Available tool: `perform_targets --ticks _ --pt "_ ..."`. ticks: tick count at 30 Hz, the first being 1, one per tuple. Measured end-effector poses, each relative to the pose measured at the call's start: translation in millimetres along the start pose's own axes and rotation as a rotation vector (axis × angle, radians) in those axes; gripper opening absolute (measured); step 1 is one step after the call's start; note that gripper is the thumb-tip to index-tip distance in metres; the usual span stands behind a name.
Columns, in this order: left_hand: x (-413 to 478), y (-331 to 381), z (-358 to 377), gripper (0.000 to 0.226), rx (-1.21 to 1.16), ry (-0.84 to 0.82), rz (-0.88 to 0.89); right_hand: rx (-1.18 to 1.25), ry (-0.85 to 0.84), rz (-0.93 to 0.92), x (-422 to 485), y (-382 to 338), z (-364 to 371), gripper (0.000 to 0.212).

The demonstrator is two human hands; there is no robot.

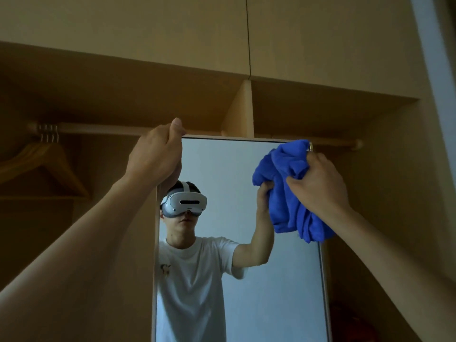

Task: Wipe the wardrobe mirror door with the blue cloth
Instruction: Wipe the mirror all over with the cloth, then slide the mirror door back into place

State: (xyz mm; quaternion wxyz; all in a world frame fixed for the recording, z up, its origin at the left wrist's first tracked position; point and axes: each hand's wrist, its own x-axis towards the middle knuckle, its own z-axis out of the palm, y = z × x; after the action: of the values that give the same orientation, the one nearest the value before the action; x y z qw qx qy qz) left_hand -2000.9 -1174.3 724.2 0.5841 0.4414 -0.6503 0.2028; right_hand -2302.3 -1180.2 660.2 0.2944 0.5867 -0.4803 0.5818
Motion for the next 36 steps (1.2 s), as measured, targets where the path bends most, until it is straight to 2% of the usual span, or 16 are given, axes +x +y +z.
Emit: perform_targets --ticks 2,5,8,14,21,23,26,30,36 --pt "-2 5 5 0.054 0.072 0.033 0.002 0.055 -0.074 0.088 -2 17 -8 0.017" --pt "-11 14 14 0.044 0.219 0.092 0.03 0.298 -0.227 0.26 -10 41 -22 0.022" --pt "-21 27 31 0.049 0.337 0.092 0.038 0.469 -0.367 0.393 -23 58 -29 0.019" --pt "-64 85 87 0.052 0.307 -0.088 0.217 0.53 -0.439 0.333 -38 71 -28 0.023" --pt "-108 133 124 0.042 0.19 -0.237 0.326 0.629 -0.519 0.34 -76 90 -25 0.039" --pt "-119 139 128 0.042 0.177 -0.271 0.354 0.63 -0.548 0.338 -92 100 -21 0.037" --pt "-131 146 135 0.041 0.218 -0.36 0.433 0.663 -0.602 0.364 -112 111 -17 0.026" --pt "-133 159 143 0.044 0.245 -0.513 0.529 0.687 -0.619 0.378 -124 114 -14 0.028" --pt "-139 173 151 0.043 0.336 -0.551 0.576 0.707 -0.598 0.368 -131 119 -22 0.032"
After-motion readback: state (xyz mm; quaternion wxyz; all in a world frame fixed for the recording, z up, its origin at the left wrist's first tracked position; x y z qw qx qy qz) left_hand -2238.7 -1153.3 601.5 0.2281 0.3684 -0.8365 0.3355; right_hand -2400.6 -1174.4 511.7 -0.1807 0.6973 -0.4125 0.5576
